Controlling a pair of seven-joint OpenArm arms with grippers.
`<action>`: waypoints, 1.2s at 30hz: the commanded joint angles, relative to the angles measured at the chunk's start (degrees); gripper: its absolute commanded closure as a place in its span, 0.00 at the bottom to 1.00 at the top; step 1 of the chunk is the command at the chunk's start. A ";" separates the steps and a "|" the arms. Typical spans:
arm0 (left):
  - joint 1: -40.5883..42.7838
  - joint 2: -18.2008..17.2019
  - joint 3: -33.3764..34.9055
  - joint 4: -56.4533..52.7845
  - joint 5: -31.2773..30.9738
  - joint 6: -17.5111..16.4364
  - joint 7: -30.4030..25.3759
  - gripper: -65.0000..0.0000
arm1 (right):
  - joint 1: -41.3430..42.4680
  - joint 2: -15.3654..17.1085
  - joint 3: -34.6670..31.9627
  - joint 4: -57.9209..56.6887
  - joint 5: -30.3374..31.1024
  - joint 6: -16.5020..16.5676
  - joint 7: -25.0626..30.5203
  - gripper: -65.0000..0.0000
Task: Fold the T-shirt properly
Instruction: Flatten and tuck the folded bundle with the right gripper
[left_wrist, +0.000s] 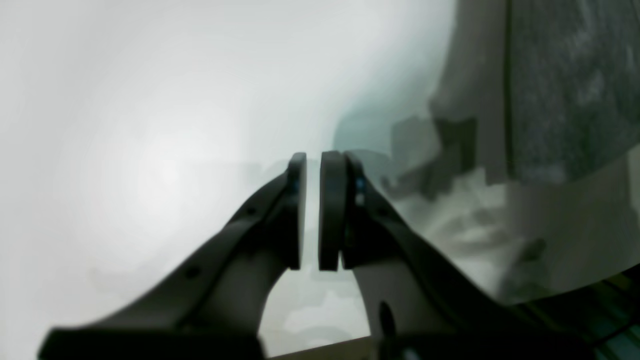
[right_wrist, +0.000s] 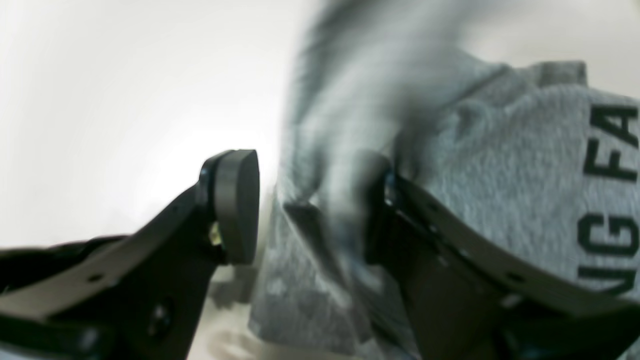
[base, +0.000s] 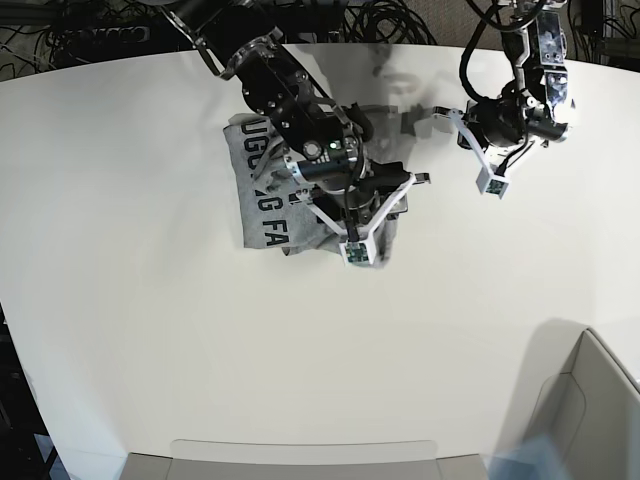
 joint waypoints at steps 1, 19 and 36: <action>-0.14 -0.54 -0.06 0.81 -0.32 -0.17 -0.55 0.92 | 1.44 -0.97 -0.31 -0.83 0.33 -1.12 -0.18 0.54; -0.05 -0.54 -0.06 0.81 -0.32 -0.17 -0.55 0.92 | -2.87 8.61 -2.42 16.84 1.82 -1.38 10.90 0.89; -0.31 -0.37 2.75 0.81 -0.32 0.10 -0.55 0.93 | -17.99 15.11 18.42 19.74 8.59 8.55 7.74 1.00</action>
